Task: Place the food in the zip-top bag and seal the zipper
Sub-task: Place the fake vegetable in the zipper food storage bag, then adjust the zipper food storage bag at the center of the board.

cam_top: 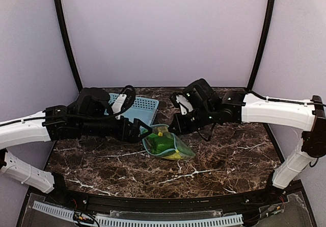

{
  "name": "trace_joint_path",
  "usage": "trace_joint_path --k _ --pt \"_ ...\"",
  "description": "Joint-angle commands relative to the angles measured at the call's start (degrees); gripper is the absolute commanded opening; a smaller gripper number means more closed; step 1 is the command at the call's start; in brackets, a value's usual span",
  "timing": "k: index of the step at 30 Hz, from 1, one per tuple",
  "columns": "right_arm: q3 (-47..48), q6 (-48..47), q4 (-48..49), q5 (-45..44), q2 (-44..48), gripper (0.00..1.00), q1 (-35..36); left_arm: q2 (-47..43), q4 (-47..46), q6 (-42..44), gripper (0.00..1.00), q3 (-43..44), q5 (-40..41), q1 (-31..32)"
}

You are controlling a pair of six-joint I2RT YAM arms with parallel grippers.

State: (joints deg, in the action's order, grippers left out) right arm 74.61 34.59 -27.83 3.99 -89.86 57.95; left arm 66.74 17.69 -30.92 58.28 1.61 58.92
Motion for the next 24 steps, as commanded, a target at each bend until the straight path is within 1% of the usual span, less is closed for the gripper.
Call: trace_joint_path --k 1,4,5,8,9,10,12,14,18,19,24 --pt "0.0 0.1 2.2 -0.7 -0.3 0.0 0.0 -3.9 -1.4 -12.4 0.96 -9.1 1.3 -0.5" --pt "0.3 0.1 2.2 -0.4 -0.7 0.0 0.0 -5.5 -6.7 -16.2 0.92 -14.1 0.8 -0.7" --pt "0.5 0.1 2.2 -0.3 -0.8 0.0 0.1 -5.8 -7.6 -17.3 0.89 -15.7 0.8 -0.8" --pt "0.8 -0.1 2.2 0.0 -1.2 0.0 0.0 -5.4 -9.8 -18.0 0.82 -16.7 1.0 -1.2" --pt "0.9 -0.1 2.2 0.1 -1.3 0.0 0.1 -4.9 -9.9 -17.8 0.77 -16.8 1.0 -1.5" --pt "0.8 -0.1 2.2 0.1 -1.3 0.0 0.1 -4.6 -10.1 -17.8 0.75 -16.8 0.8 -1.7" --pt "0.8 0.0 2.2 0.2 -1.3 0.0 0.1 -3.6 -10.7 -17.8 0.66 -16.9 0.2 -2.8" --pt "0.7 0.0 2.2 0.3 -1.2 0.0 0.0 -3.1 -12.2 -18.1 0.62 -17.4 -0.5 -3.6" --pt "0.7 0.0 2.1 0.3 -1.2 0.0 0.0 -1.6 -15.1 -18.5 0.6 -18.0 -1.4 -4.4" --pt "0.7 0.0 2.2 0.3 -1.3 0.0 0.0 -1.2 -15.3 -18.4 0.6 -17.8 -3.0 -4.5" --pt "0.9 0.0 2.2 0.3 -1.4 0.0 0.0 2.7 -18.7 -18.7 0.53 -17.2 -6.4 -4.8"
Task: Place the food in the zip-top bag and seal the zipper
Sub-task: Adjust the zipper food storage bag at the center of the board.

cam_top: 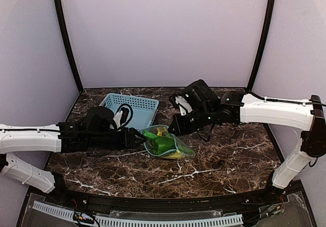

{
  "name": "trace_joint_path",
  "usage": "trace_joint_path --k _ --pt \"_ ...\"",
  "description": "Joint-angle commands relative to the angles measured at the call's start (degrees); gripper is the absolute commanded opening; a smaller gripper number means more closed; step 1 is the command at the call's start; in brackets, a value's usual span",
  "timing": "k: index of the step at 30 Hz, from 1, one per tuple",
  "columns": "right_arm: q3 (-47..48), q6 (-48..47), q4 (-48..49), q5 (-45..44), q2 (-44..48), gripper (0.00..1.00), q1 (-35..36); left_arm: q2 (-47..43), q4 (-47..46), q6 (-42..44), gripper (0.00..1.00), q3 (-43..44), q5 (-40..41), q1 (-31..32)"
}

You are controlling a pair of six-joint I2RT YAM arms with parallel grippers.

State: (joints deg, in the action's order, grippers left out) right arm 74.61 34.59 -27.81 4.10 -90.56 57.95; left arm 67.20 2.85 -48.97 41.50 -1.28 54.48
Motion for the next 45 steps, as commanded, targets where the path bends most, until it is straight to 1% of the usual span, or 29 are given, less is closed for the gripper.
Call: trace_joint_path --k 1,5,8,10,11,12,13,15,21,27,29,30,31,33,34,35,38,42,45 --pt "0.9 -0.1 2.2 0.2 -0.7 0.0 0.1 2.7 -4.5 -0.7 0.52 -0.3 -4.2 -0.4" --pt "0.9 -0.2 2.1 0.0 -0.5 0.0 0.1 4.9 -5.1 -0.7 0.46 0.5 -5.5 -0.4" --pt "0.9 -0.2 1.9 -0.3 -0.3 0.0 0.0 6.4 -5.5 -1.0 0.38 0.8 -6.6 -0.4" --pt "0.8 -0.2 1.8 -0.5 -0.2 0.0 0.0 7.1 -6.1 -1.3 0.29 0.8 -7.3 -0.4" --pt "0.8 -0.2 1.7 -0.5 -0.2 0.0 0.0 7.4 -6.5 -1.4 0.21 0.9 -7.5 -0.4" --pt "0.9 -0.2 1.6 -0.6 -0.1 0.0 0.0 7.5 -6.7 -1.4 0.17 1.1 -7.7 -0.4" --pt "1.1 -0.2 1.2 -0.7 0.0 0.0 0.0 7.5 -7.2 -1.4 0.1 1.6 -7.9 -0.4" --pt "1.5 -0.3 0.3 -1.2 0.5 0.0 0.0 7.4 -6.9 -1.0 0.02 3.2 -8.1 -0.3" --pt "2.1 -1.0 -3.4 -2.2 3.2 0.0 0.2 7.1 -7.6 -0.2 0.01 6.8 -10.3 -0.4" --pt "-2.0 -0.3 -4.1 -2.6 5.3 0.0 0.2 7.9 -8.4 -0.6 0.01 5.0 -9.8 -0.4" --pt "-3.4 0.4 -4.0 -2.0 5.3 0.02 0.3 8.3 -9.1 -1.3 0.01 3.8 -10.0 -0.4" --pt "-3.9 0.6 -3.9 -1.7 5.4 0.07 0.3 8.4 -9.5 -1.5 0.01 3.0 -10.1 -0.4" --pt "-4.3 0.7 -3.6 -1.4 5.4 0.13 0.5 8.5 -9.7 -1.9 0.01 2.6 -10.0 -0.4" --pt "-4.5 0.3 -3.2 -1.0 5.5 0.32 0.8 8.4 -10.1 -2.4 0.01 1.5 -9.8 -0.4" --pt "-4.3 0.0 -3.2 -1.1 5.5 0.44 1.2 8.2 -10.6 -2.6 0.01 0.8 -9.7 -0.4" --pt "-4.0 -0.3 -3.2 -1.2 5.4 0.51 1.4 8.1 -10.7 -2.8 0.01 0.6 -9.5 -0.4" --pt "-3.2 -1.0 -3.1 -2.1 5.3 0.69 2.2 7.7 -10.7 -2.8 0.01 0.2 -9.3 -0.4" --pt "-1.8 -1.8 -3.3 -3.1 3.7 0.82 3.7 7.4 -10.5 -2.8 0.01 0.1 -9.2 -0.4" --pt "-0.2 -2.2 -5.0 -5.5 1.8 0.87 5.6 7.2 -10.5 -2.9 0.01 0.0 -9.1 -0.4"
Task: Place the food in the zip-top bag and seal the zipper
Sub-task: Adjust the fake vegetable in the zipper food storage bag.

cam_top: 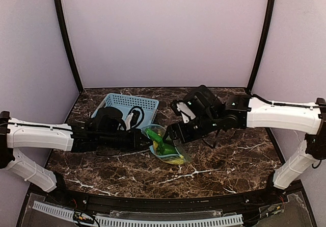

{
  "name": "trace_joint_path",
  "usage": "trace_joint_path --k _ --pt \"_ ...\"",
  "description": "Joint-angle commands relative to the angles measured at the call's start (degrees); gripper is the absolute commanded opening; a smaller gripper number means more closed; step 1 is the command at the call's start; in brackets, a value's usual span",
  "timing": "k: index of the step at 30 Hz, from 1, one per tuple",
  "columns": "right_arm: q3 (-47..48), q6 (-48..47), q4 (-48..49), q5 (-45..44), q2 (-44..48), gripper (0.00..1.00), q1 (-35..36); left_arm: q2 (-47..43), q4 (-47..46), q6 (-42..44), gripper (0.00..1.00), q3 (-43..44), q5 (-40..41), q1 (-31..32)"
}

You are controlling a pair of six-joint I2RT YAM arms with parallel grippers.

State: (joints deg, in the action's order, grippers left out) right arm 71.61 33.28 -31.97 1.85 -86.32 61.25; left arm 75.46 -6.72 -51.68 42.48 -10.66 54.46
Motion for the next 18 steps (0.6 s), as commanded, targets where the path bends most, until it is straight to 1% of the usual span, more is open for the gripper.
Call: trace_joint_path --k 1,3,12,16,18 --pt "3.2 -1.0 -1.1 -4.2 -2.9 0.89 2.9 -1.0 -0.9 -0.2 0.01 -1.0 0.3 -0.4" --pt "3.8 -0.9 -1.6 -5.4 -4.0 0.92 3.8 -1.2 -0.9 -0.1 0.01 -1.0 0.4 -0.4" --pt "5.1 1.0 -4.8 -9.4 -9.9 0.92 4.1 -2.2 -0.6 -0.1 0.01 -1.4 0.5 -0.4" --pt "6.6 4.5 -9.1 -14.4 -12.7 0.92 4.0 -2.9 -0.5 -0.3 0.01 -1.6 0.6 -0.4" --pt "6.3 5.5 -9.7 -15.3 -13.2 0.92 3.6 -3.7 -0.4 -0.4 0.01 -1.6 0.8 -0.4"
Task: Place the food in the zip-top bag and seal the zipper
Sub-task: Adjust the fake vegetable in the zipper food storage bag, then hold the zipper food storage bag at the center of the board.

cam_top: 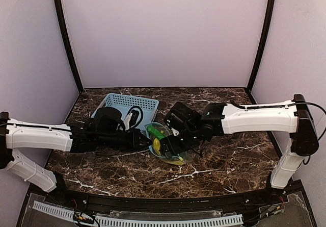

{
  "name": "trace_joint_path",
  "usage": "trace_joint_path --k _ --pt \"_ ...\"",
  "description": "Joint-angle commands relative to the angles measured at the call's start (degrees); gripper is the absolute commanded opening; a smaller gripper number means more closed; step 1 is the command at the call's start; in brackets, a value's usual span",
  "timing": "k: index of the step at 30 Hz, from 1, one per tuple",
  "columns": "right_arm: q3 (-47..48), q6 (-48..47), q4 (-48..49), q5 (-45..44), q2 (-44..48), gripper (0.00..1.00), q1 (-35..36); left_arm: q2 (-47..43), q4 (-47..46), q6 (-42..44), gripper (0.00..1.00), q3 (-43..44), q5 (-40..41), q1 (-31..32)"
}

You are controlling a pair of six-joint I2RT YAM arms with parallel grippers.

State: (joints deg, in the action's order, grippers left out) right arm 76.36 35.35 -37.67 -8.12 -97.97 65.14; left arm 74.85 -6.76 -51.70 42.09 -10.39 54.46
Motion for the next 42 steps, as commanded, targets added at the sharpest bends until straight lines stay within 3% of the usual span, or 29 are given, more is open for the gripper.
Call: trace_joint_path --k 1,9,14,21,29,32,37,42 --pt "1.3 3.8 -4.0 -5.3 -1.6 0.92 -0.6 -3.6 -0.4 -0.4 0.01 -1.4 0.6 -0.4" --pt "2.4 1.3 -2.5 -3.9 -0.3 0.92 -1.2 -4.9 0.3 -0.2 0.01 -1.7 1.5 -0.4" --pt "1.7 -3.2 1.9 0.1 5.0 0.95 -0.3 -4.7 -0.3 -0.4 0.01 -1.9 2.2 -1.5" --pt "-9.2 -6.0 11.4 6.5 17.8 0.94 -0.1 -6.1 -0.5 0.0 0.01 -1.7 2.8 -4.5" --pt "-23.6 -9.9 19.1 7.7 27.6 0.84 0.7 -6.4 0.4 0.4 0.01 -1.8 2.2 -5.5" --pt "-26.7 -10.2 20.9 6.4 28.1 0.8 0.7 -6.3 0.4 0.4 0.01 -1.8 2.2 -5.7" --pt "-28.5 -10.8 24.3 3.6 26.6 0.62 0.7 -6.1 0.5 0.4 0.01 -1.8 1.9 -5.7" --pt "-29.1 -13.0 27.5 2.0 24.5 0.57 0.4 -6.1 0.6 0.4 0.01 -1.6 1.5 -5.8"
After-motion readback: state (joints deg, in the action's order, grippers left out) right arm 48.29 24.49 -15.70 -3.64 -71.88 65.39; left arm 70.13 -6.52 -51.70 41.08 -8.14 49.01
